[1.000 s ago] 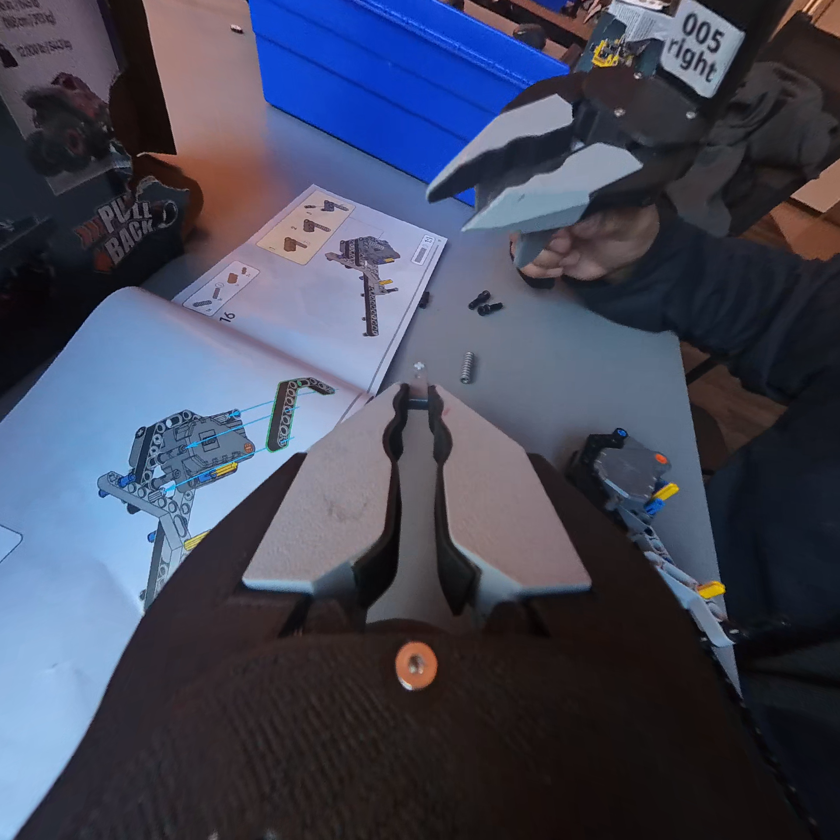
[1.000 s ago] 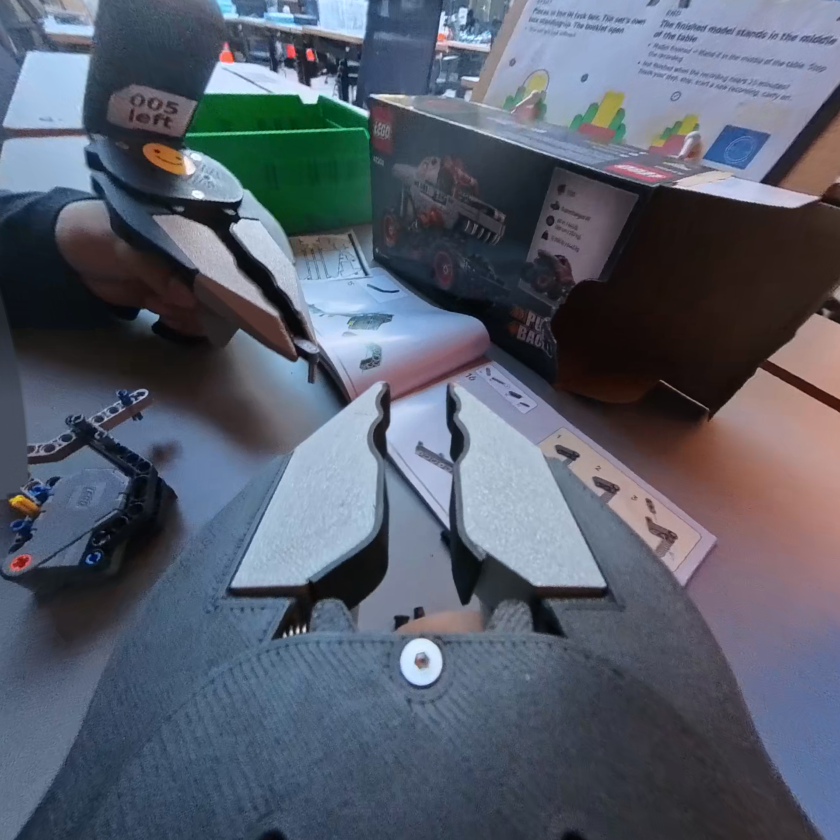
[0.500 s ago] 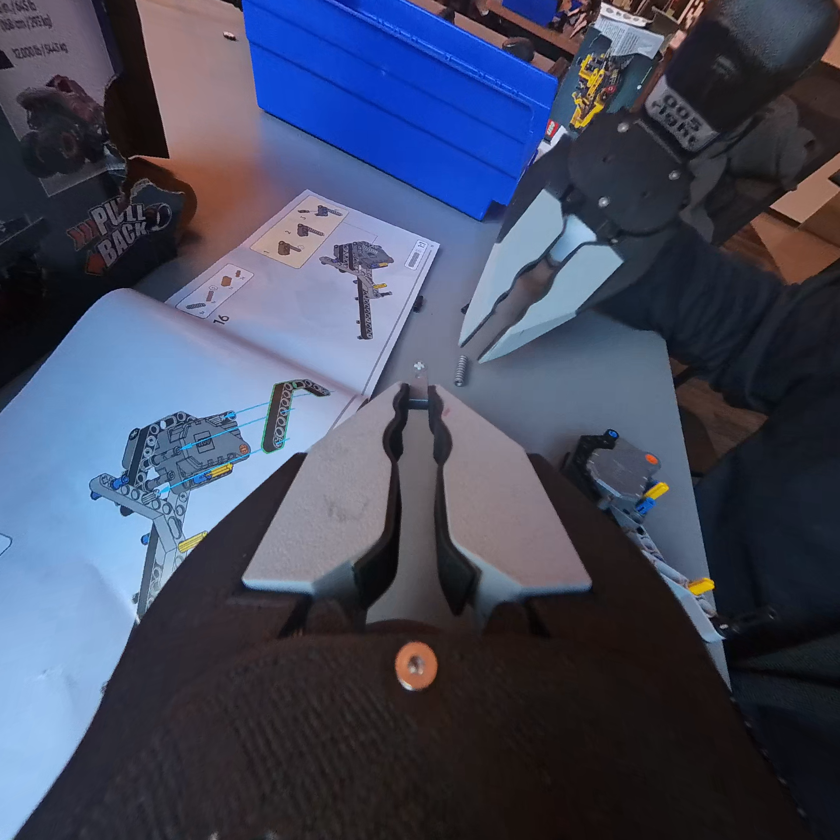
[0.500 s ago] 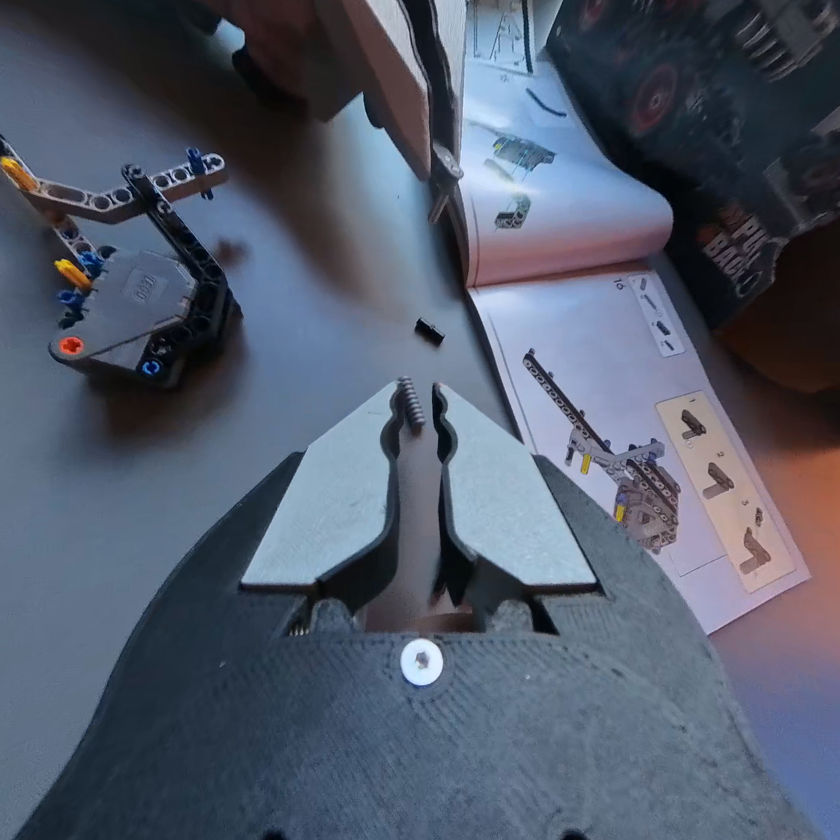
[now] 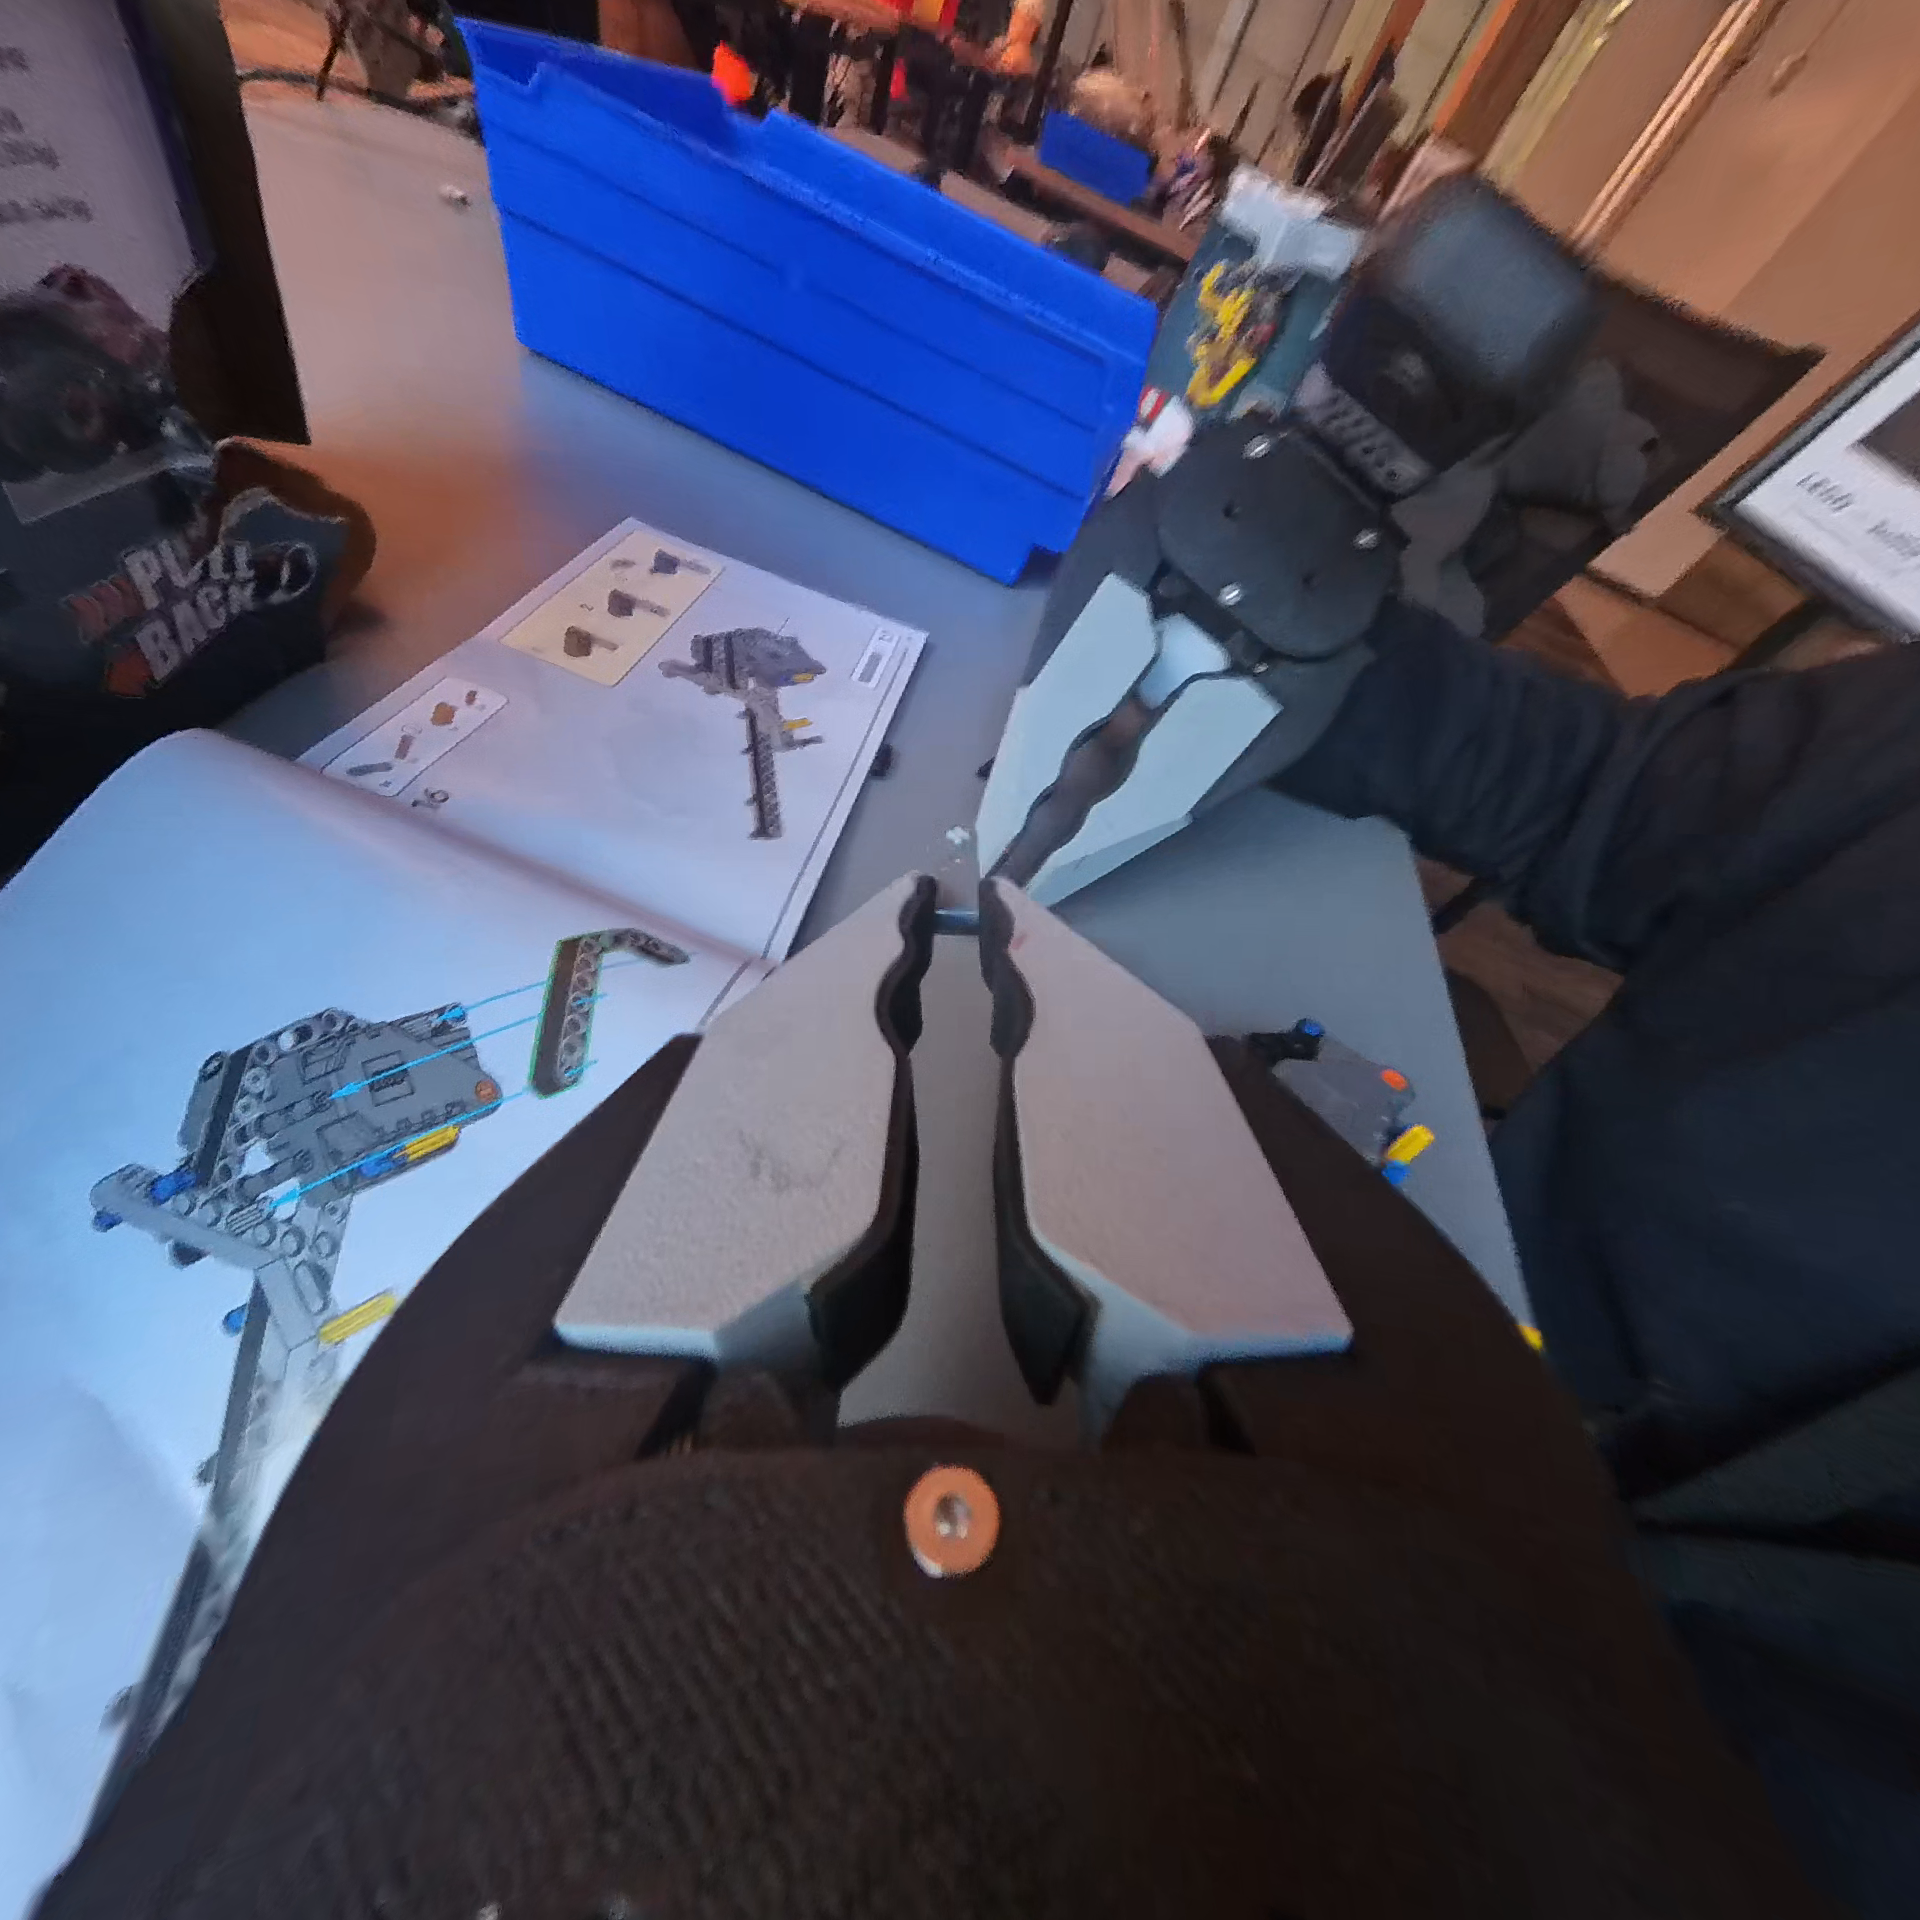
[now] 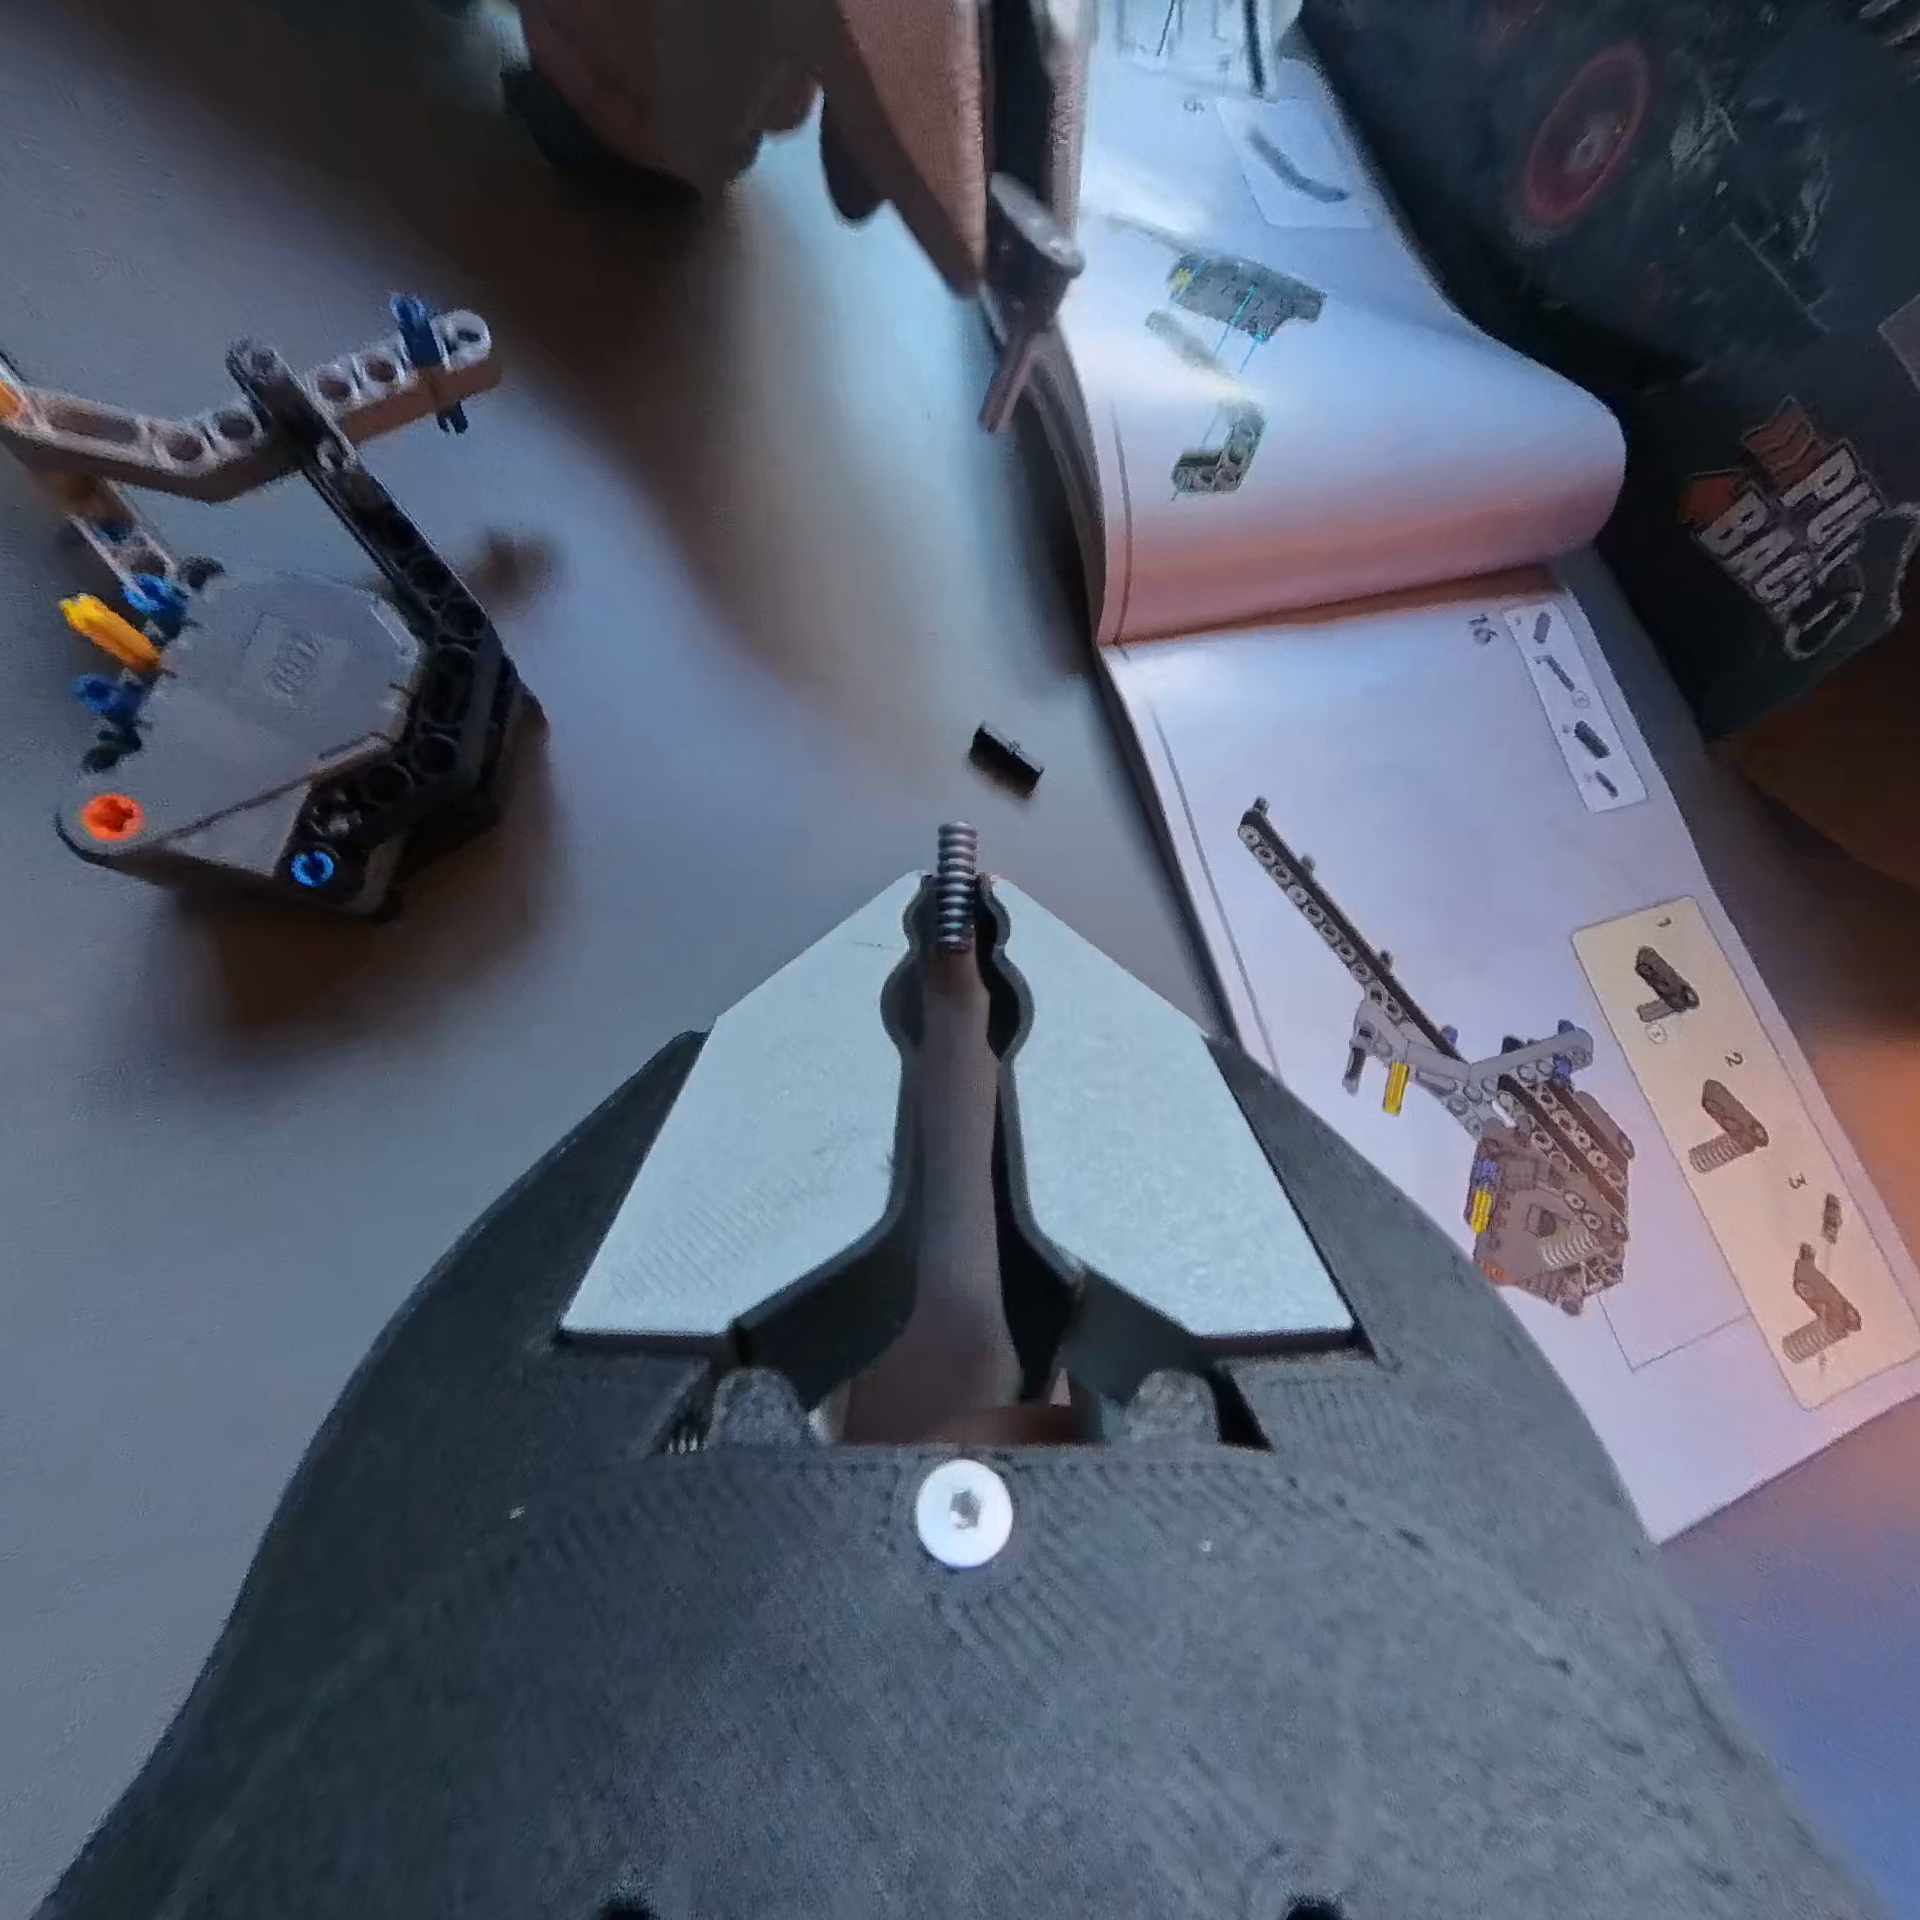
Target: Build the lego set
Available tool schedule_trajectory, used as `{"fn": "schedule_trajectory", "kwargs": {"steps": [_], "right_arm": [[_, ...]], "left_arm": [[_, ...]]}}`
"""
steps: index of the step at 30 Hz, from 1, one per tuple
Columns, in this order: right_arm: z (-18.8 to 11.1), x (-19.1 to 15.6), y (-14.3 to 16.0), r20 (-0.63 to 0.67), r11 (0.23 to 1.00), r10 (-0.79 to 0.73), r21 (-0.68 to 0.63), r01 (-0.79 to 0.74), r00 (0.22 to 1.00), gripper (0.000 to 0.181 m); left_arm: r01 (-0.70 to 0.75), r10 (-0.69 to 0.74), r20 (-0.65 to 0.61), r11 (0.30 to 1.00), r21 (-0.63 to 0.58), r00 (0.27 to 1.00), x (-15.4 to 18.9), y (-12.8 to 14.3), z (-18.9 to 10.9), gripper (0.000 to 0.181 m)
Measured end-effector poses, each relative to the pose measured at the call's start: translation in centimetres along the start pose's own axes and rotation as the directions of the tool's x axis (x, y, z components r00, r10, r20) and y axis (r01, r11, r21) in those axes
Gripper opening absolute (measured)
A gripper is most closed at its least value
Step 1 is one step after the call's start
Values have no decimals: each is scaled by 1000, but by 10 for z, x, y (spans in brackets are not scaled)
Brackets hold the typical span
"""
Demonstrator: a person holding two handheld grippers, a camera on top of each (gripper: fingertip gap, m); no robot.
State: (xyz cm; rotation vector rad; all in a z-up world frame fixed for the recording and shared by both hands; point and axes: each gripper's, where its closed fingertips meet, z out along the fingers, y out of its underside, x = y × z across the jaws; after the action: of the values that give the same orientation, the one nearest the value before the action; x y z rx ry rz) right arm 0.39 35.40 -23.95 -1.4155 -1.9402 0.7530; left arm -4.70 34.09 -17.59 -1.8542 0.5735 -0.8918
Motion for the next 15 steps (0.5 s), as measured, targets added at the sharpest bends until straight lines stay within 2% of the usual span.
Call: {"fn": "schedule_trajectory", "kwargs": {"steps": [1, 4, 8, 12, 15], "right_arm": [[-1, 2, -8, -7, 999, 21, 44, -20, 1000, 4], [-13, 5, -39, 31, 965, 120, 231, -124, 992, 4], [-31, 5, -76, 192, 840, 247, 446, -309, 950, 4], [-40, 5, -96, 357, 706, 336, 517, -484, 872, 3], [-41, 2, -102, 421, 661, 357, 516, -544, 834, 3]], "left_arm": [[11, -10, -38, 999, 45, 999, 6, -6, -1, 6], [95, -69, -146, 979, 182, 987, 18, -28, -7, 6], [204, -138, -228, 934, 295, 964, 19, -46, -16, 6], [191, -119, -223, 921, 340, 968, 21, -53, -18, 6], [162, -94, -208, 927, 339, 974, 24, -53, -16, 6]]}}
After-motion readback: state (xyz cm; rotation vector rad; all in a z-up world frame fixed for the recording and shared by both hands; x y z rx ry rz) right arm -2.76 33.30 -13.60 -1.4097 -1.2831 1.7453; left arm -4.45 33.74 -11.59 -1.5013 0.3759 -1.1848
